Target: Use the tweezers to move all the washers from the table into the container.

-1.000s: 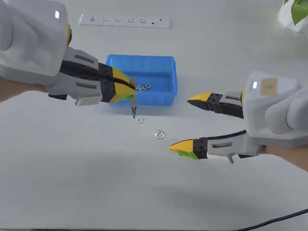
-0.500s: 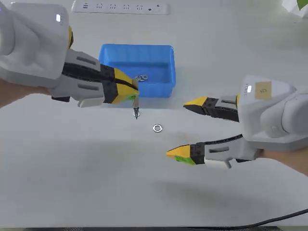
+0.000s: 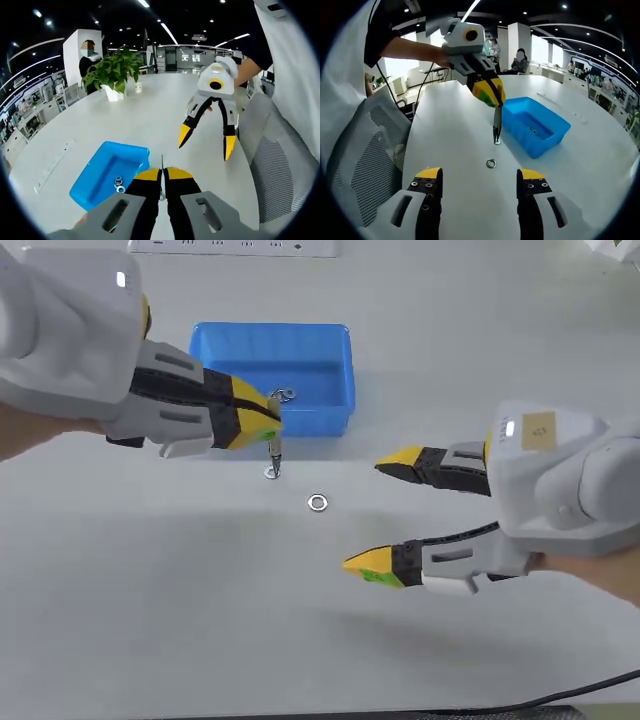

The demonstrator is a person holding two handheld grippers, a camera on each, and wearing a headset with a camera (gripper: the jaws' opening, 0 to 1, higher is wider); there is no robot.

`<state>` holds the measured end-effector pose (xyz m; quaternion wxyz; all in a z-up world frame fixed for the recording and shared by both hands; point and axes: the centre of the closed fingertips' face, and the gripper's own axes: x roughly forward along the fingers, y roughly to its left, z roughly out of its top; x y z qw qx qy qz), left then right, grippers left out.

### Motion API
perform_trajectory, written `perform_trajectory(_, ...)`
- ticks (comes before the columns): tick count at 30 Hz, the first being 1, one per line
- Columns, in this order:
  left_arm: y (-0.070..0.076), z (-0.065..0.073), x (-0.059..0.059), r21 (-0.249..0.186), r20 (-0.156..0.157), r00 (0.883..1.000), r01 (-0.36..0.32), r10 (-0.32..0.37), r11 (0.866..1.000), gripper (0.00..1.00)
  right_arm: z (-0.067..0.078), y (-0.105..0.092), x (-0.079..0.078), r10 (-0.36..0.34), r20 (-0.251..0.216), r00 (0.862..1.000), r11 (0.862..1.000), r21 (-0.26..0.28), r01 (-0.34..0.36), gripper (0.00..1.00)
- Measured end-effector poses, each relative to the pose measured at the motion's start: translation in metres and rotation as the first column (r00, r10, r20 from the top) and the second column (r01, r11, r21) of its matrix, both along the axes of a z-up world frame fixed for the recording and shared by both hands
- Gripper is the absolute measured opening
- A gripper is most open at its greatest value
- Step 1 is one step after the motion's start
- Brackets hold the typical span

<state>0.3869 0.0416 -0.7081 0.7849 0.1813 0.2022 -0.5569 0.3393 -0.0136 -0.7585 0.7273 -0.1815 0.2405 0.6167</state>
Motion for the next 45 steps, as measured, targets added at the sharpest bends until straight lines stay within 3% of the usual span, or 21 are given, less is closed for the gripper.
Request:
perform_trajectory(17,0.0071,0.0001,0.0003,-0.010,-0.015,1.000,-0.022,0.022,1.000,0.06,0.0020,0.0071,0.0032,-0.009,-0.010,1.000,1.000,0.017,0.009,0.60)
perform_trajectory(24,0.0084,-0.0006,0.0024,-0.012,-0.006,1.000,-0.029,0.029,1.000,0.06,0.0004,0.0050,0.0000,-0.012,-0.017,1.000,1.000,0.015,0.012,0.60)
perform_trajectory(30,0.0068,-0.0006,-0.0014,-0.028,-0.022,1.000,-0.015,0.014,1.000,0.06,-0.0004,0.0027,0.0010,-0.022,-0.025,0.999,1.000,0.016,0.023,0.59)
perform_trajectory(45,0.0049,-0.0009,-0.0062,-0.021,-0.005,1.000,0.020,-0.020,1.000,0.06,-0.0018,0.0054,-0.0022,-0.024,-0.035,0.999,0.999,0.025,0.025,0.58)
